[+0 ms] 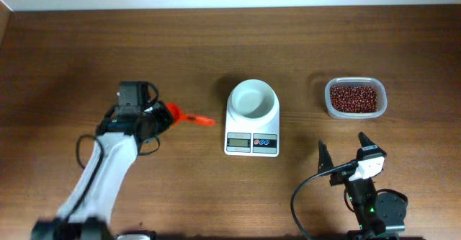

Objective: Scoop and weigh 50g on scale

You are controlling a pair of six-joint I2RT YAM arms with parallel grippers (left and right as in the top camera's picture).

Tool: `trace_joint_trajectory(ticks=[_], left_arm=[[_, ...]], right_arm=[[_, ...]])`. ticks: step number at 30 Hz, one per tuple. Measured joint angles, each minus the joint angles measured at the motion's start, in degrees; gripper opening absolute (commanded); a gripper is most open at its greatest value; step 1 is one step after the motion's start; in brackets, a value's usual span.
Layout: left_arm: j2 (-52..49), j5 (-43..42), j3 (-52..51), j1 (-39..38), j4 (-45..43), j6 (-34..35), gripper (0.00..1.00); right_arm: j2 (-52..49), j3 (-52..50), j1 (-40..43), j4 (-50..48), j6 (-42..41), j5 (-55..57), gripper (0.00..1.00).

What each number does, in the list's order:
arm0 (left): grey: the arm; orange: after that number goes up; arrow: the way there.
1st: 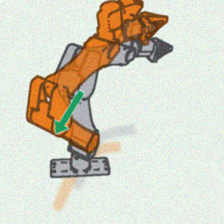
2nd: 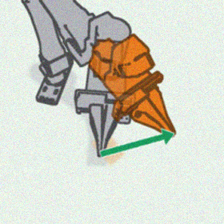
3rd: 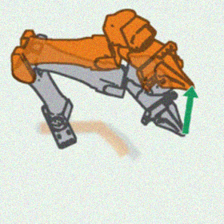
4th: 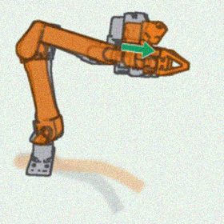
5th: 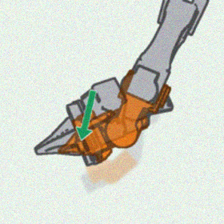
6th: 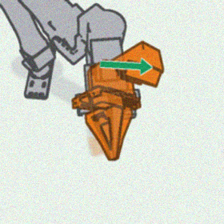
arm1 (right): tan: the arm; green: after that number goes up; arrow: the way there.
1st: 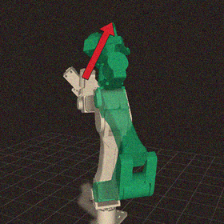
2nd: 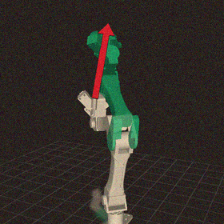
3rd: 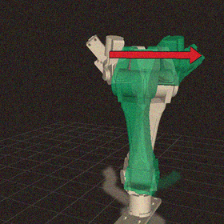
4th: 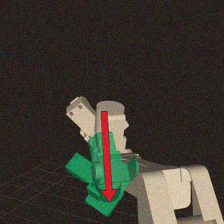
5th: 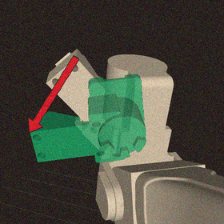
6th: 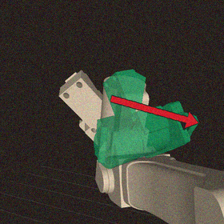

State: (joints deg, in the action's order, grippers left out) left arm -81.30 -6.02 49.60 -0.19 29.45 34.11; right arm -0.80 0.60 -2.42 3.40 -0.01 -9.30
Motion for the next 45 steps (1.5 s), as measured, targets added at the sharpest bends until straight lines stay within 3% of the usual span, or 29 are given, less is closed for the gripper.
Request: trace_joint_trajectory(ticks=[4,13,19,24,27,32,38,45], left_arm=[[11.6,-0.7,0.0,0.0,1.0,0.0,0.0],[13.6,-0.9,0.0,0.0,5.3,0.0,0.0],[13.6,-0.9,0.0,0.0,8.6,0.0,0.0],[13.6,-0.9,0.0,0.0,10.6,4.9,0.0],[13.6,-0.9,0.0,0.0,12.0,6.1,0.0],[13.6,-0.9,0.0,-0.3,13.4,6.3,0.0],[13.6,0.0,0.0,-9.5,13.2,6.3,0.0],[13.6,3.3,0.0,-17.4,13.2,6.3,0.0]], right_arm=[[0.0,0.0,0.0,0.0,0.0,0.0,0.99],[0.0,0.0,0.0,0.2,-0.8,2.3,0.99],[0.0,0.0,0.0,-0.9,-15.9,-9.3,0.99],[0.0,0.0,0.0,-1.0,-42.6,-19.2,0.99],[0.0,0.0,0.0,-1.0,-53.7,-23.9,0.99],[0.0,0.0,0.0,-0.9,-58.4,-24.7,0.99],[-0.5,0.0,0.0,-0.9,-53.6,-27.8,0.99],[-6.1,1.4,0.0,-0.8,-64.9,-38.7,0.99]])
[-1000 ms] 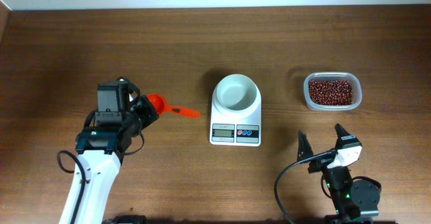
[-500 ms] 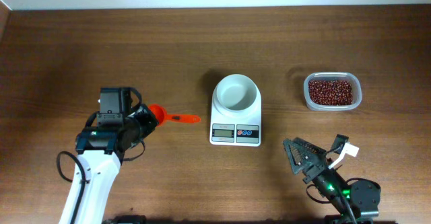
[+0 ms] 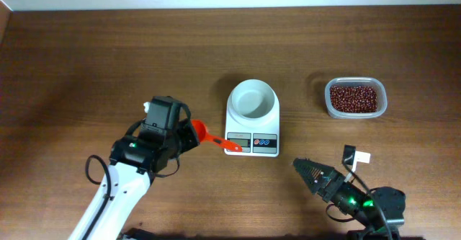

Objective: Scoop and weigh 50g on scale

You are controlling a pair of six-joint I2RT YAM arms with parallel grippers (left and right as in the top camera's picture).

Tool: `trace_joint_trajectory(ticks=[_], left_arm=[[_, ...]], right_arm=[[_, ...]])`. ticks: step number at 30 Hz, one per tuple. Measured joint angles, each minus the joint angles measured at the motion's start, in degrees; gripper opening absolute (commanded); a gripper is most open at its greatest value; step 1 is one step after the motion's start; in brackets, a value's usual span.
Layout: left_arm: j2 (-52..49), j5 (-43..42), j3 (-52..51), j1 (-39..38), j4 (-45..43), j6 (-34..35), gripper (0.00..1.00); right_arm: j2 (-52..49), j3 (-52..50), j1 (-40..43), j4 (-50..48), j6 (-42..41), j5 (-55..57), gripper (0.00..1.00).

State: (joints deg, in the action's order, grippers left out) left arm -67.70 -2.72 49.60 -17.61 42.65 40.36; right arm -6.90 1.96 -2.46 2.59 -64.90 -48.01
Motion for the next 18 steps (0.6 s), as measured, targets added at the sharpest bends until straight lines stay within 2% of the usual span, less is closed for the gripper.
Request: trace_joint_trajectory(ticks=[4,6,7,9,13,18], left_arm=[[0.0,0.1,0.0,-2.2,0.0,0.0,0.0],[0.0,-0.5,0.0,-2.7,0.0,0.0,0.0],[0.0,-1.0,0.0,-2.9,0.0,0.0,0.0],[0.0,-1.6,0.0,-2.9,0.0,0.2,0.0],[0.0,-1.8,0.0,-2.9,0.0,1.8,0.0],[0.0,-2.7,0.0,-2.9,-0.2,2.4,0.0]], right_arm=[[-5.0,0.5,-0.1,-8.6,-9.9,-4.5,0.99],[-5.8,0.5,-0.5,-13.7,-11.6,-5.0,0.99],[-6.1,0.8,-1.8,-18.2,-13.1,-4.6,0.98],[-6.1,0.8,-4.7,-18.9,-14.1,2.1,0.99],[-8.8,1.0,-11.6,-16.7,-6.8,9.8,0.99],[-28.6,4.4,-22.9,-17.3,-2.7,12.9,0.99]])
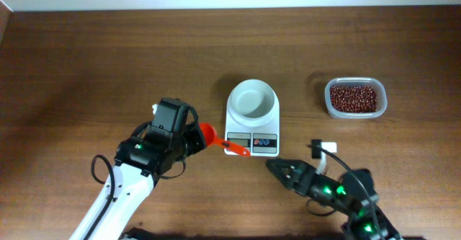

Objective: Scoop and weigh 50g on scale

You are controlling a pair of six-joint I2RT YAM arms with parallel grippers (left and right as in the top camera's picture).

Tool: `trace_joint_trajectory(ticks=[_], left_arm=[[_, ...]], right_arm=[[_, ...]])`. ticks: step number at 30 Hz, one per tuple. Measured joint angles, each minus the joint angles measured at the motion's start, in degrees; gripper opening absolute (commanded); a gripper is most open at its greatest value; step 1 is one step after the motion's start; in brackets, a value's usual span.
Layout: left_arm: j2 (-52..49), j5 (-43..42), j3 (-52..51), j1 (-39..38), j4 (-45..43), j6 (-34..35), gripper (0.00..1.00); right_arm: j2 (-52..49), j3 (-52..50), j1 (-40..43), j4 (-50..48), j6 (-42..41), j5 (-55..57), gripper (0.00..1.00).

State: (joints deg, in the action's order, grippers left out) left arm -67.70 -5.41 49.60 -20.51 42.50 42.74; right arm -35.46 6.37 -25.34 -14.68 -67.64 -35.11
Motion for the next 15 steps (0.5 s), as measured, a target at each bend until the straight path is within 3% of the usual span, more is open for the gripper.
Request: trace_joint_trajectory(ticks=[4,6,7,13,15], left_arm=[[0.0,-0.6,0.0,0.0,1.5,0.0,0.0],[0.0,-0.7,0.0,0.0,3.0,0.0,0.0],[0.0,-0.7,0.0,0.0,3.5,0.0,0.0],[0.0,-4.5,0.0,-1.2,3.8,3.7,0.0],[0.0,-4.7,0.0,-2.5,3.6,4.5,0.0]], right_arm=[[-18.6,11.0,-6.2,-3.3,0.8,0.2,0.99],[-23.0,13.3,-6.5,-8.1,1.2,0.2,0.99],[-24.5,13.9,-6.6,-11.1,2.1,0.1,1.0],[-28.3,14.2,-6.6,-14.1,7.6,0.2,0.78],[-28.6,14.2,-6.6,-14.0,7.9,0.2,0.78]])
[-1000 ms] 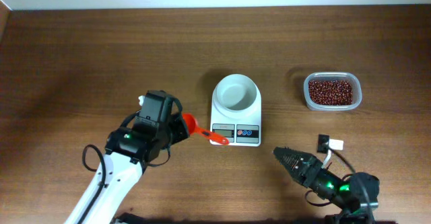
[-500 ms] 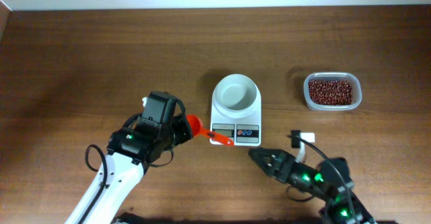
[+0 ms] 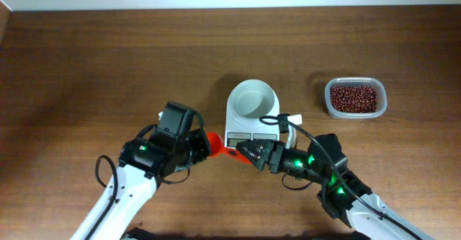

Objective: Scoop and weigh 50g on scale

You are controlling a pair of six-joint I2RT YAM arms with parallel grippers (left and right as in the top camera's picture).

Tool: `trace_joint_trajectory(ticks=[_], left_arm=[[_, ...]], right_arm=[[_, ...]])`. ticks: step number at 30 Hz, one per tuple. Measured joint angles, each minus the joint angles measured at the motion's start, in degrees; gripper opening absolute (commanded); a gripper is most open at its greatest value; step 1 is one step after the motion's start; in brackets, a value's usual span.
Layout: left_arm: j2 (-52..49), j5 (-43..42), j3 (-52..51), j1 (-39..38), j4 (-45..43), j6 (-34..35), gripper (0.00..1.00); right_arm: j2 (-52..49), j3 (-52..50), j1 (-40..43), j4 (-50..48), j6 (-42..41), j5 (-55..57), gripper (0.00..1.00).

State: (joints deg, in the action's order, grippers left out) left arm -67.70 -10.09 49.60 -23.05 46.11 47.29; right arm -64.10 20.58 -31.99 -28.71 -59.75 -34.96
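An orange scoop [image 3: 215, 143] hangs just in front of the white scale's [image 3: 252, 142] left corner, with my left gripper [image 3: 202, 145] shut on its bowl end. The handle points right, toward my right gripper [image 3: 243, 152]. That gripper reaches in from the right with its fingertips at the handle's tip; whether they grip it I cannot tell. An empty white bowl [image 3: 253, 99] sits on the scale. A clear tub of red beans [image 3: 354, 98] stands to the right of the scale.
Both arms meet low over the table just in front of the scale. The right arm's cable [image 3: 288, 125] loops over the scale's front right corner. The brown table [image 3: 108, 60] stretches away to the left and back.
My right gripper has moved left and up to the scoop's handle tip at the scale's front. My left gripper, still holding the scoop, has shifted slightly right.
At first my left gripper held the scoop well left of the scale, with the right gripper open near the front right edge. The left then stood nearer the scale while the right pointed left. Both have closed in, and now they meet at the scoop.
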Motion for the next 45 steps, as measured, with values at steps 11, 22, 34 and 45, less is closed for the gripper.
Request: trace_joint_trajectory(ticks=[11,22,34,45], left_arm=[[-3.3,0.4,0.0,-4.4,0.0,4.9,0.0],[-3.3,-0.3,0.0,-4.5,0.3,5.3,0.0],[-3.3,-1.7,0.0,-4.5,1.9,5.3,0.0],[-3.3,-1.8,0.0,-4.5,1.9,5.3,0.0]], right_arm=[[-0.9,0.0,-5.8,0.9,0.2,1.0,0.49],[-0.9,0.0,-5.9,3.4,0.2,2.0,0.36],[-0.9,0.0,-5.9,3.7,0.1,3.7,0.13],[-0.9,0.0,-5.9,4.1,0.2,4.0,0.09]])
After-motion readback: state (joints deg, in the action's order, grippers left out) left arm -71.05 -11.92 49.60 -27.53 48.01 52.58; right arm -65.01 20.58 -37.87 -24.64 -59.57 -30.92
